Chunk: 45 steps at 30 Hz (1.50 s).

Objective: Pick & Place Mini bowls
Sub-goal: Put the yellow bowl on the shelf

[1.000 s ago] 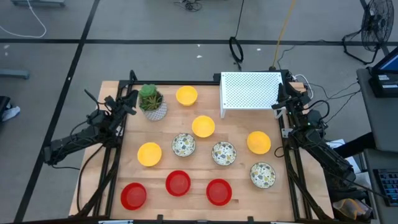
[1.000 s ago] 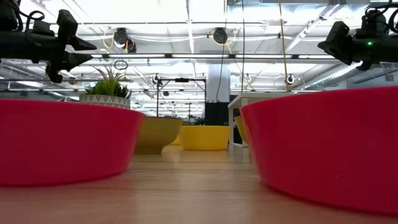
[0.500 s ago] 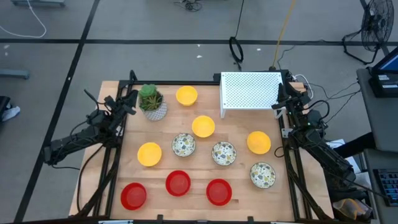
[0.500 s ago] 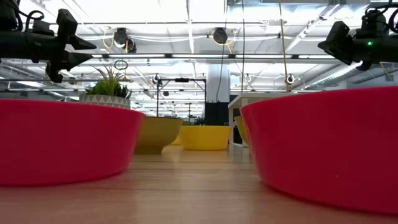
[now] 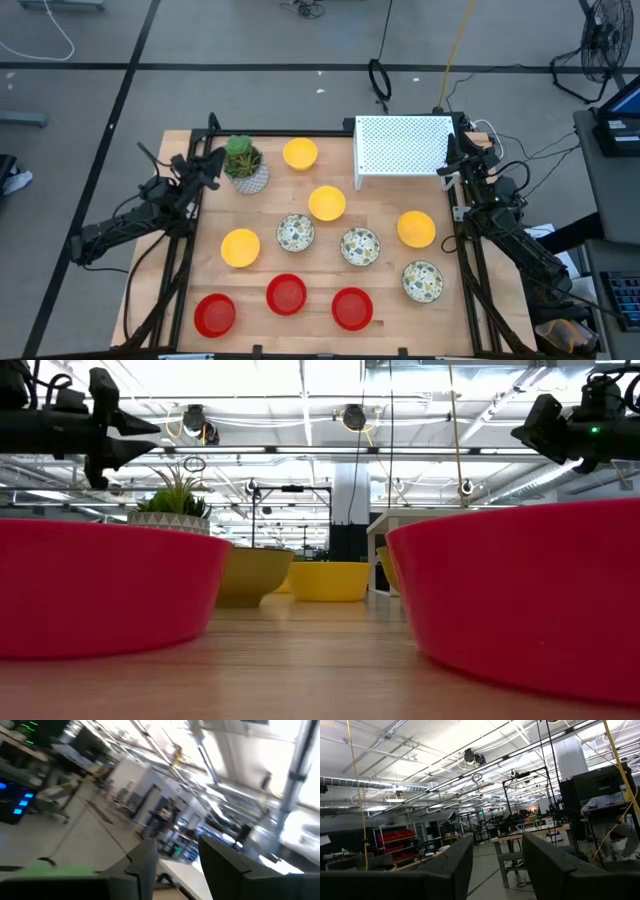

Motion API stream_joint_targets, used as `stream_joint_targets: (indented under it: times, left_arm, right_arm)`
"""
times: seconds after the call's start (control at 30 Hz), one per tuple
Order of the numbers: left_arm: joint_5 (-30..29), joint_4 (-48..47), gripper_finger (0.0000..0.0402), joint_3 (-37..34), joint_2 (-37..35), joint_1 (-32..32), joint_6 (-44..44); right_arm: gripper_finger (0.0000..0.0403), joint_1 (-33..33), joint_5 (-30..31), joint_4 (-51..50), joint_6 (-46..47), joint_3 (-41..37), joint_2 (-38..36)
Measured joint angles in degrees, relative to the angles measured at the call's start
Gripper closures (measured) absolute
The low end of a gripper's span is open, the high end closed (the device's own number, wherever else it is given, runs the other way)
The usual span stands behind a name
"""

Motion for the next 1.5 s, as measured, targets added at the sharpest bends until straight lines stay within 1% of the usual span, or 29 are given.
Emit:
stream_joint_targets:
  times: [0.1,0.17,0.3,0.37,0.43,0.5,0.6,0.67,0.77,0.8,0.83,0.9,0.93,1.0,1.17,1.23,1.37,1.5]
  left_arm:
    - [5.0,0.0,0.0254,0.0,0.0,0.0,0.9]
    - [9.5,0.0,0.0254,0.0,0.0,0.0,1.0]
    - [23.2,0.0,0.0254,0.0,0.0,0.0,1.3]
    - [28.9,0.0,0.0254,0.0,0.0,0.0,1.3]
    - [33.2,0.0,0.0254,0.0,0.0,0.0,1.3]
    - [35.2,-0.5,0.0254,0.0,0.0,0.0,1.2]
    - [34.1,-1.7,0.0254,0.0,0.0,0.0,0.2]
    - [30.7,-1.8,0.0254,0.0,0.0,0.0,0.3]
    - [24.9,-0.8,0.0254,0.0,0.0,0.0,3.4]
    - [24.7,-0.8,0.0254,0.0,0.0,0.0,3.9]
    - [25.8,-0.9,0.0254,0.0,0.1,-0.1,3.9]
    - [29.4,-0.9,0.0254,0.0,0.9,-0.3,3.7]
    - [30.3,-0.9,0.0254,0.0,1.5,-0.6,3.3]
    - [30.5,-1.0,0.0254,0.3,3.2,-1.4,3.4]
    - [30.3,-1.2,0.0254,3.7,9.6,-2.8,7.7]
    - [30.3,-3.0,0.0254,6.0,12.8,-3.5,9.3]
    - [30.1,-6.7,0.0254,11.8,20.7,-4.7,11.3]
    - [28.0,-10.8,0.0254,17.8,30.1,-6.7,15.5]
  right_arm:
    - [0.0248,0.0,0.0,0.0,0.0,0.0,0.0]
    - [0.0248,0.0,0.0,0.0,0.0,0.0,0.0]
    - [0.0248,0.0,0.0,0.0,0.0,0.0,0.0]
    - [0.0248,0.0,0.0,0.0,0.0,0.0,0.0]
    - [0.0248,0.0,0.0,0.0,0.0,0.0,0.0]
    - [0.0248,0.0,0.0,0.0,0.0,0.0,0.0]
    - [0.0248,0.0,0.0,0.0,0.0,0.0,0.0]
    - [0.0248,0.0,0.0,0.0,0.0,0.0,0.0]
    - [0.0248,0.0,0.0,0.0,0.0,0.0,0.0]
    - [0.0248,0.0,0.0,0.0,0.0,0.0,0.0]
    - [0.0248,0.0,0.0,0.0,0.0,0.0,0.0]
    - [0.0248,0.0,0.0,0.0,0.0,0.0,0.0]
    - [0.0248,0.0,0.0,0.0,0.0,0.0,0.0]
    - [0.0248,0.0,0.0,0.0,0.0,0.0,0.0]
    - [0.0248,0.0,0.0,0.0,0.0,0.0,0.0]
    - [0.0248,0.0,0.0,0.0,0.0,0.0,0.0]
    - [0.0248,0.0,0.0,0.0,0.0,0.0,0.0]
    - [0.0248,0.0,0.0,0.0,0.0,0.0,0.0]
